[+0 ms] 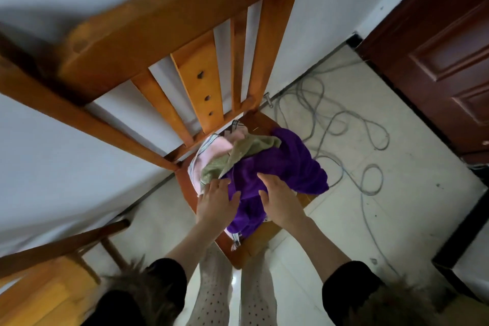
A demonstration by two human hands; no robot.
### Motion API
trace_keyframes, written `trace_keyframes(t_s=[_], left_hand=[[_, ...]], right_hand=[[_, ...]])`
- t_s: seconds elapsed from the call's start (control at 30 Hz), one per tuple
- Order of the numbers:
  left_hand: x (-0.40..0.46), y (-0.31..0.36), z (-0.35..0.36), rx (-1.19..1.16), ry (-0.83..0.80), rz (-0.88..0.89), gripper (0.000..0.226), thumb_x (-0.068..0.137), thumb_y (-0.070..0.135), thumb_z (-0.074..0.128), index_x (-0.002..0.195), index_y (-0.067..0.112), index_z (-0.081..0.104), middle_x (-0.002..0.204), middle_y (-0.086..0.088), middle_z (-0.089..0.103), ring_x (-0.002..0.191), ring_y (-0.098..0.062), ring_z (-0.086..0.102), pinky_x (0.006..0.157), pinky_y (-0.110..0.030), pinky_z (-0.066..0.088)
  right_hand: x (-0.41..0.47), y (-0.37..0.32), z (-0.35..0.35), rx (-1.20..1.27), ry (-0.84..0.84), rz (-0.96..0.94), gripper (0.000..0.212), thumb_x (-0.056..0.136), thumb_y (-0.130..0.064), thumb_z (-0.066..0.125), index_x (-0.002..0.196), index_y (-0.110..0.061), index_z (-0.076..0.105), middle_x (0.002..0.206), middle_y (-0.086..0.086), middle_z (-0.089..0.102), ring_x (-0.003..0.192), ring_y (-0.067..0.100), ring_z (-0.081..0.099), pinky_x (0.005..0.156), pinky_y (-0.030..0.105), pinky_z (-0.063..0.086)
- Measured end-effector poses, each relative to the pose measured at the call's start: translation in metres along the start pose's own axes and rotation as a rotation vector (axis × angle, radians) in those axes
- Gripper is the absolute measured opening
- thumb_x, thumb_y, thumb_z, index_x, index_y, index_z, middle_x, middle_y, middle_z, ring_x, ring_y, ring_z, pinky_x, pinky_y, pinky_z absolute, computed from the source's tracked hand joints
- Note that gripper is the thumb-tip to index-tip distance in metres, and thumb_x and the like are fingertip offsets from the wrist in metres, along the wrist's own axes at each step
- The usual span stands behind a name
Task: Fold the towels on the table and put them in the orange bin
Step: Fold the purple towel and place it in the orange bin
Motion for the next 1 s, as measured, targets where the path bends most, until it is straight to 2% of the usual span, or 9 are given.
trace_keyframes(t_s=[0.13, 0.27, 0.4, 0.53, 0.6, 0.67, 0.77, 0.87, 1.0], left_hand=[[0.018, 0.005, 0.017, 0.133, -0.089, -0.184, 0.067, 0.088, 0.051, 0.052, 0.137, 0.012, 0.030, 0.140, -0.009, 0.039, 0.128, -0.030, 0.039, 0.101, -0.044, 0.040], [0.026, 0.009, 0.016, 0.147, -0.040, -0.237, 0.038, 0.086, 0.019, 0.049, 0.123, 0.011, 0.047, 0.128, -0.009, 0.049, 0.118, -0.028, 0.048, 0.095, -0.042, 0.043], [0.010, 0.014, 0.001, 0.019, 0.021, -0.092, 0.028, 0.089, 0.009, 0.045, 0.113, 0.010, 0.059, 0.119, -0.008, 0.058, 0.107, -0.025, 0.057, 0.091, -0.036, 0.048], [-0.030, 0.028, -0.026, -0.109, 0.069, 0.140, 0.023, 0.091, 0.007, 0.049, 0.108, 0.009, 0.065, 0.107, -0.004, 0.067, 0.092, -0.015, 0.062, 0.075, -0.007, 0.038], [-0.049, 0.040, -0.041, -0.160, 0.136, 0.199, 0.022, 0.088, 0.005, 0.052, 0.104, 0.009, 0.067, 0.100, -0.004, 0.069, 0.083, -0.011, 0.059, 0.071, -0.002, 0.034], [-0.065, 0.053, -0.053, -0.210, 0.150, 0.208, 0.021, 0.087, 0.005, 0.052, 0.101, 0.009, 0.067, 0.096, -0.001, 0.067, 0.079, -0.008, 0.054, 0.068, -0.001, 0.035], [-0.084, 0.069, -0.069, -0.260, 0.135, 0.206, 0.020, 0.088, 0.007, 0.051, 0.102, 0.014, 0.064, 0.090, 0.007, 0.061, 0.077, -0.007, 0.054, 0.066, -0.002, 0.038], [-0.108, 0.082, -0.084, -0.281, 0.192, 0.200, 0.018, 0.087, 0.008, 0.053, 0.097, 0.018, 0.064, 0.082, 0.013, 0.059, 0.074, -0.006, 0.055, 0.063, -0.003, 0.041], [-0.147, 0.103, -0.105, -0.327, 0.353, 0.171, 0.021, 0.085, 0.008, 0.057, 0.085, 0.029, 0.058, 0.075, 0.020, 0.056, 0.068, -0.003, 0.056, 0.059, -0.008, 0.043]], right_hand=[[0.016, 0.012, 0.011, 0.014, -0.027, -0.023, 0.046, 0.097, -0.022, 0.045, 0.141, -0.019, 0.034, 0.139, 0.004, 0.045, 0.126, 0.020, 0.045, 0.100, 0.033, 0.043], [0.024, 0.016, 0.012, 0.026, -0.056, -0.058, 0.045, 0.097, -0.022, 0.044, 0.141, -0.019, 0.034, 0.140, 0.004, 0.044, 0.127, 0.020, 0.043, 0.102, 0.036, 0.043], [0.025, 0.010, -0.001, 0.045, -0.067, -0.085, 0.044, 0.097, -0.020, 0.044, 0.141, -0.018, 0.037, 0.136, 0.006, 0.046, 0.124, 0.022, 0.045, 0.100, 0.036, 0.043], [0.020, -0.004, -0.027, -0.046, -0.078, -0.203, 0.053, 0.094, -0.022, 0.052, 0.143, -0.026, 0.033, 0.144, 0.005, 0.036, 0.128, 0.025, 0.037, 0.097, 0.042, 0.045], [0.014, -0.010, -0.039, -0.124, -0.110, -0.309, 0.042, 0.092, -0.023, 0.054, 0.133, -0.026, 0.048, 0.145, 0.002, 0.035, 0.132, 0.024, 0.032, 0.099, 0.043, 0.042], [0.003, -0.011, -0.048, -0.099, -0.112, -0.366, 0.026, 0.091, -0.023, 0.055, 0.115, -0.016, 0.063, 0.136, 0.003, 0.048, 0.131, 0.021, 0.037, 0.100, 0.041, 0.040], [-0.019, -0.002, -0.067, 0.024, -0.024, -0.355, 0.022, 0.088, -0.026, 0.062, 0.095, -0.005, 0.067, 0.102, 0.008, 0.065, 0.110, 0.023, 0.056, 0.088, 0.032, 0.044], [-0.042, 0.011, -0.096, 0.061, 0.054, -0.343, 0.020, 0.085, -0.028, 0.065, 0.087, -0.008, 0.064, 0.086, 0.004, 0.063, 0.086, 0.020, 0.060, 0.071, 0.022, 0.040], [-0.071, 0.017, -0.137, 0.088, 0.138, -0.345, 0.017, 0.084, -0.031, 0.066, 0.087, -0.016, 0.059, 0.079, -0.008, 0.056, 0.077, 0.012, 0.056, 0.067, 0.020, 0.037]])
Point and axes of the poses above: each hand's wrist, its own x-axis towards the middle knuckle, its own z-axis out of the palm, y = z × x, the point moved 1 cm from there along x, towards the middle knuckle
